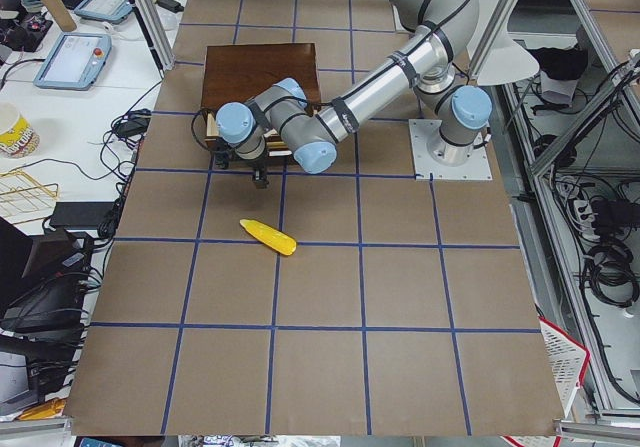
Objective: Open drawer and put corn inside
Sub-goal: 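Pull the drawer out of the cabinet with the left gripper, then release the handle and lower the left gripper onto the yellow corn cob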
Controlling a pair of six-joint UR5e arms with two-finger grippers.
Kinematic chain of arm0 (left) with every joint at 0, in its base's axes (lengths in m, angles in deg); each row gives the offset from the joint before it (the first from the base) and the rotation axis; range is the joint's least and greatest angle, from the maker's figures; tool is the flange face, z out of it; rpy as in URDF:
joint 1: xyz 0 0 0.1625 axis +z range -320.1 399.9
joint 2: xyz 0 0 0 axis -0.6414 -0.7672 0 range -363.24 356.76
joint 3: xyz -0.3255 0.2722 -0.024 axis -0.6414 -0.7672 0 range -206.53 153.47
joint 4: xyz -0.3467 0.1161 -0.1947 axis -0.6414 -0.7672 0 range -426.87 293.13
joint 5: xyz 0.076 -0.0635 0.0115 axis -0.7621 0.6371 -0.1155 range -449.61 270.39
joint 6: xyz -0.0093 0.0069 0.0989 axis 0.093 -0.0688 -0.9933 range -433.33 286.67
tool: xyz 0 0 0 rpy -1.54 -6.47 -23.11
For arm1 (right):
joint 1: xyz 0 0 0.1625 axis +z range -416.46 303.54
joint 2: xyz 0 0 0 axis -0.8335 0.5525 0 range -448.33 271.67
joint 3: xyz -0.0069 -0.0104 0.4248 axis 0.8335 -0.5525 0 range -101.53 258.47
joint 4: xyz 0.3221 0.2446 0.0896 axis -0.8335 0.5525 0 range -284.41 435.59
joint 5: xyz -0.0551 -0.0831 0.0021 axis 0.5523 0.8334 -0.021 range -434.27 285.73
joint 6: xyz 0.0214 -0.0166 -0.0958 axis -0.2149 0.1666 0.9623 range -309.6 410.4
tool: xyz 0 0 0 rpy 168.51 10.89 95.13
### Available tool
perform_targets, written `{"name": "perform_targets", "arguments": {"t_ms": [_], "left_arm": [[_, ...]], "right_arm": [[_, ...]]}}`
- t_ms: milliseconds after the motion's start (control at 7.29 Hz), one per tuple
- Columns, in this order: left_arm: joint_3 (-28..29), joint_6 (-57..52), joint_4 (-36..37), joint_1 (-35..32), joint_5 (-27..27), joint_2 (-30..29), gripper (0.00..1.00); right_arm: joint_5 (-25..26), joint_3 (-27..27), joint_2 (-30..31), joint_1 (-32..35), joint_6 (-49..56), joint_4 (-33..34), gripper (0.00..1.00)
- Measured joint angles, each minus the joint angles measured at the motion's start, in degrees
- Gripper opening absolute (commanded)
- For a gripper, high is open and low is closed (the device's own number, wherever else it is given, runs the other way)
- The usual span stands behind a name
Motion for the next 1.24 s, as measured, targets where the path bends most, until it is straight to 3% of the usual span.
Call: {"name": "perform_targets", "arguments": {"t_ms": [1235], "left_arm": [[1.5,-0.7,-0.4,1.8,-2.6,0.9,1.0]], "right_arm": [[-0.2,-0.1,0.1,0.0,0.0,0.0,1.0]]}}
